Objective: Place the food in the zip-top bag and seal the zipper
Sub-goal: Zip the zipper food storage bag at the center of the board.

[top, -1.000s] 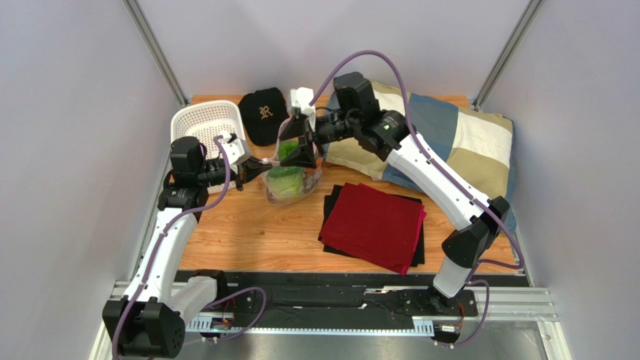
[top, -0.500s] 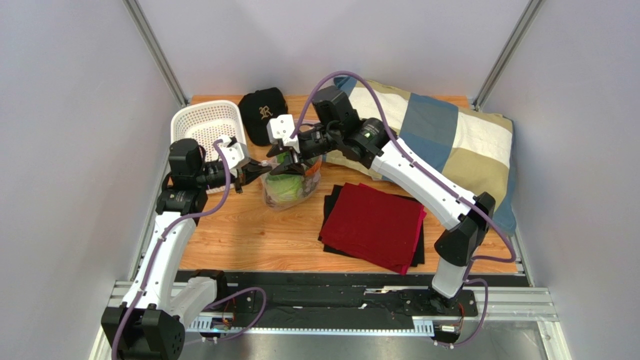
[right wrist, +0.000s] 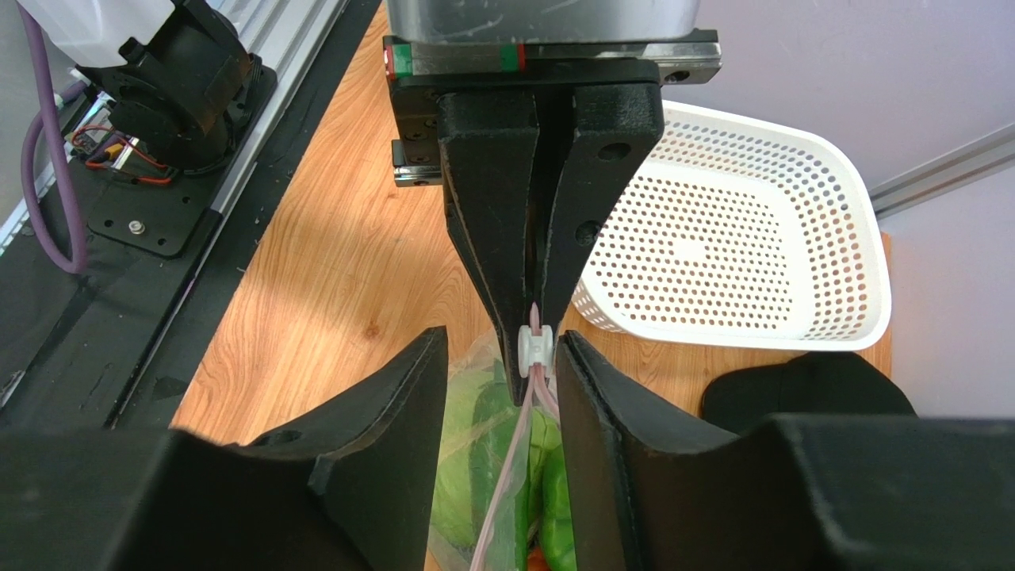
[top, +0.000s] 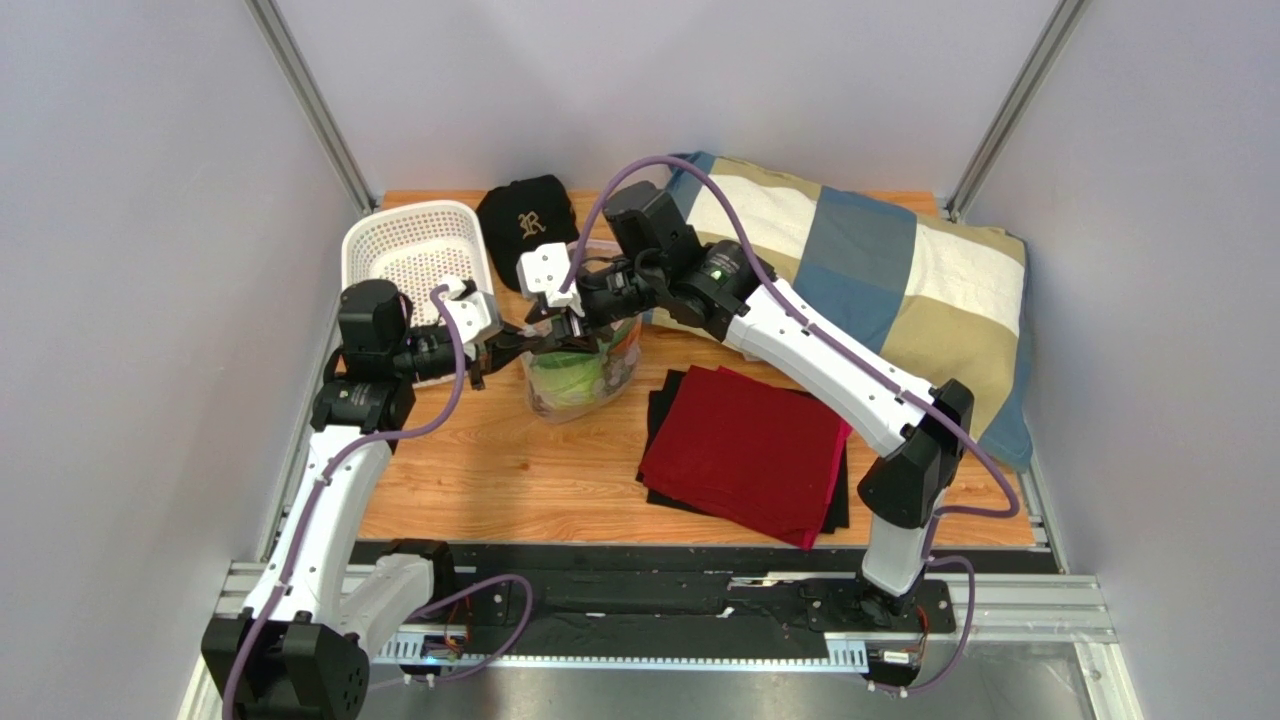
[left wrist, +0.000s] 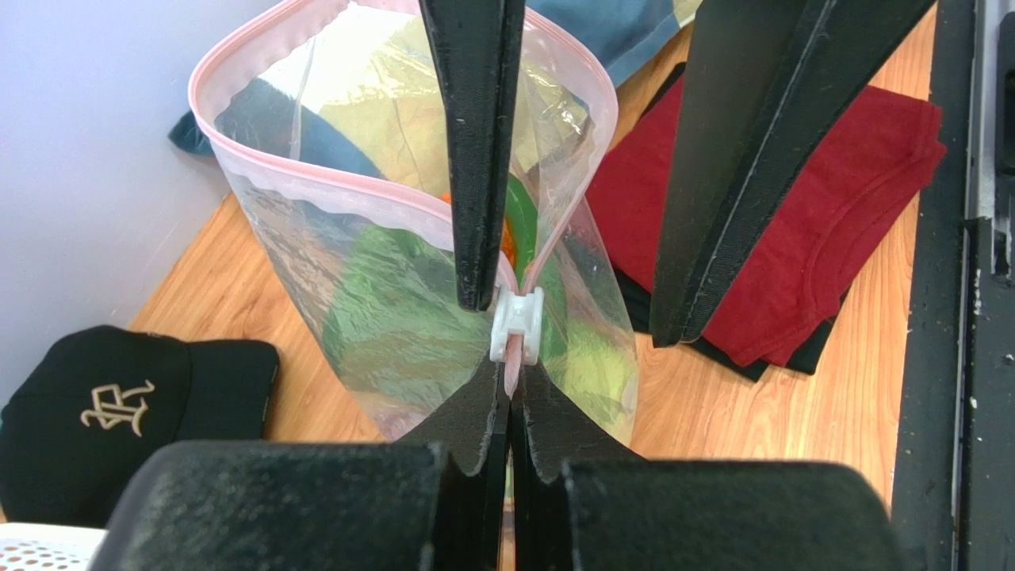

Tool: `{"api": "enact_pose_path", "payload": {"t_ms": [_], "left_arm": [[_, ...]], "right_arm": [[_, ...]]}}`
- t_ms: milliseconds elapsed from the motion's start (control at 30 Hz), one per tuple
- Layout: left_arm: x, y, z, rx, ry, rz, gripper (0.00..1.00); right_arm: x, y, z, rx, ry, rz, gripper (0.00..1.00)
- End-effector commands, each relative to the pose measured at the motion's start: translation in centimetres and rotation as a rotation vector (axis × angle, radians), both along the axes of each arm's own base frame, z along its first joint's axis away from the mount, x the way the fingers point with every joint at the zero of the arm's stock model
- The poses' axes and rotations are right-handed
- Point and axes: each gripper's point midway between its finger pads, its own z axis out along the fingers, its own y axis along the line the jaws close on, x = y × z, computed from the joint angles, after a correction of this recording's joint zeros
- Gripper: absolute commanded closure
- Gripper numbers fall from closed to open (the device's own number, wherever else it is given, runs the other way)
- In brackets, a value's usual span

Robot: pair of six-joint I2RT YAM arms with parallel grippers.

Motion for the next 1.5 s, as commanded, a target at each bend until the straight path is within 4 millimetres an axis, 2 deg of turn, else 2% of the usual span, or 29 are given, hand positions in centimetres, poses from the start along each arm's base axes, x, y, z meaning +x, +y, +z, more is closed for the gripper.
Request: {"api": "enact_pose_path", "payload": {"t_ms": [0,267,367,467,633,733,933,1000,1200,1400,1467], "left_arm": [[-0.6,-0.4,2.3,0.010,-0.125,-0.053,1.00],[-0.8,-0.5,2.3,0.015,-0.129,-0.053,1.00],[-0.9,-0.3,2.4,0.019,-0.131,-0.041,1.00],[-1.1,-0.2,2.4,0.020,-0.133,-0.032,1.00],[-0.5,0.1,2.8,-0.006,-0.124,0.029,1.00],[-0.5,0.3,3.2,-0.015,-0.134,0.054,1.00],[-1.0,0.6,3.9,-0.038,-0.144,0.078,1.00],[-0.9,0.8,4.1,-0.046,-0.138,0.092,1.00],[-0.4,1.5,4.7,-0.060,-0.138,0.127,1.00],[-0.2,1.9,5.0,-0.070,-0.128,0.154,1.00],[0.4,2.7,5.1,-0.075,-0.123,0.196,1.00]], "right_arm": [[0.2,0.6,2.0,0.045,-0.056,0.006,0.57],[0.4,1.0,1.3,0.027,-0.072,0.009,0.60],[0.5,1.0,1.1,0.021,-0.077,0.010,0.67],[0.5,0.9,1.0,0.014,-0.089,0.012,0.80],[0.9,0.5,0.5,-0.009,-0.115,-0.005,0.95],[1.8,-0.2,0.1,-0.037,-0.144,-0.038,1.00],[3.3,-2.6,-0.3,-0.084,-0.170,-0.102,1.00],[3.7,-3.5,-0.1,-0.094,-0.181,-0.125,1.00],[5.0,-6.0,-1.1,-0.145,-0.190,-0.183,1.00],[7.1,-8.9,-1.7,-0.188,-0.198,-0.269,1.00],[7.4,-9.8,-1.6,-0.198,-0.202,-0.293,1.00]]}}
